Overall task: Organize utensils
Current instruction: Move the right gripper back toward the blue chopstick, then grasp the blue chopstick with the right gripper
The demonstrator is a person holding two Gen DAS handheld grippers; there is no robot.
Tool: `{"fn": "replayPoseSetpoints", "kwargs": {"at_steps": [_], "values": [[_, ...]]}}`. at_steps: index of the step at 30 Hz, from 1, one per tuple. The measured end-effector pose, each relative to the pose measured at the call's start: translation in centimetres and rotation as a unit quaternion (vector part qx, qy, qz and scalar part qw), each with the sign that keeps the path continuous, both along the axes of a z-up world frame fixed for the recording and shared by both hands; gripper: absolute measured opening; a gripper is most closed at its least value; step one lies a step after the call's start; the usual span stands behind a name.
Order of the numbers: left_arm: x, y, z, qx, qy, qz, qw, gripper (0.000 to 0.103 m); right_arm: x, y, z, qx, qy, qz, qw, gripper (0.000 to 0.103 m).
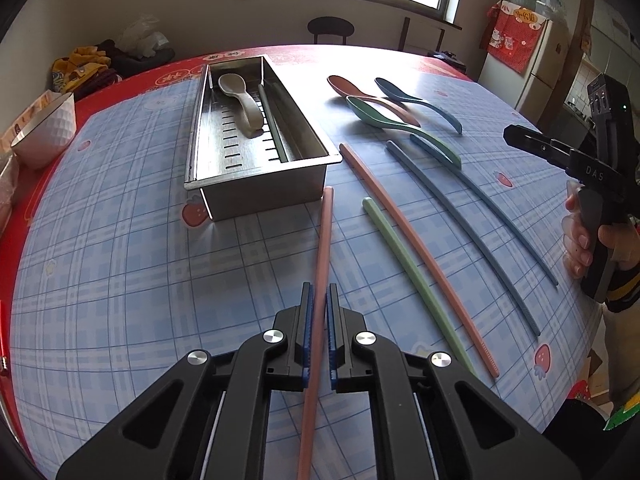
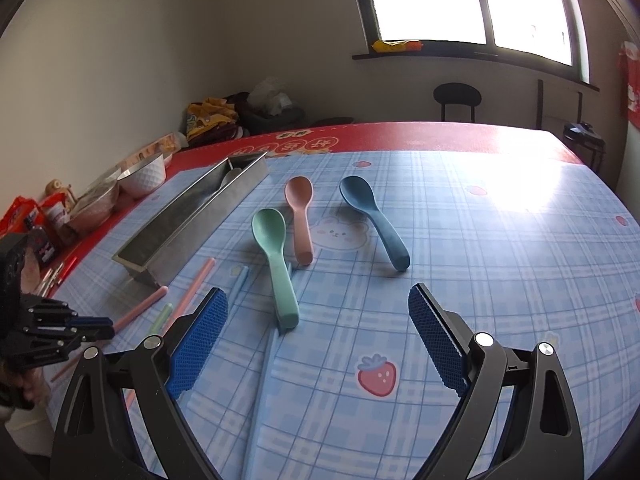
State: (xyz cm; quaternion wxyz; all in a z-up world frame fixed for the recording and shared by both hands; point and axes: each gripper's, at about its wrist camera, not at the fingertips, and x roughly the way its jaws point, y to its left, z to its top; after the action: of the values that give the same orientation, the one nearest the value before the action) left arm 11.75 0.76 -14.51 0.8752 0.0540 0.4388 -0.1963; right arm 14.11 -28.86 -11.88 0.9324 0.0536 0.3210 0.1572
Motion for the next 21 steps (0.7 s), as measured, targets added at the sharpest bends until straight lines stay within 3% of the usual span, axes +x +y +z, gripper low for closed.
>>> {"fn": "replayPoseSetpoints", "kwargs": {"at_steps": [13,14,17,21], "values": [[0.2,0.6,-0.6,-0.033,0.005,-0.011,0.9994,0.006,-0.2,2.4,-0.6,-0.064,0.056,0.040,0.996,0.086],[0.2,0.6,-0.6,-0.037,0.007,-0.012,0.9992,0.006,-0.4,2.4,-0.8,-0.068,0.062,0.043,0.995,0.073],[0.2,0.8,-0.7,-0.047,0.011,-0.014,0.9987,0.006,-0.5,2.8,-1.7,-0.073,0.093,0.055,0.991,0.051],[0.1,0.9,-0.7,-0.056,0.014,-0.020,0.9981,0.006,-0.7,4.3,-3.0,-0.105,0.114,0.071,0.985,0.038]]}}
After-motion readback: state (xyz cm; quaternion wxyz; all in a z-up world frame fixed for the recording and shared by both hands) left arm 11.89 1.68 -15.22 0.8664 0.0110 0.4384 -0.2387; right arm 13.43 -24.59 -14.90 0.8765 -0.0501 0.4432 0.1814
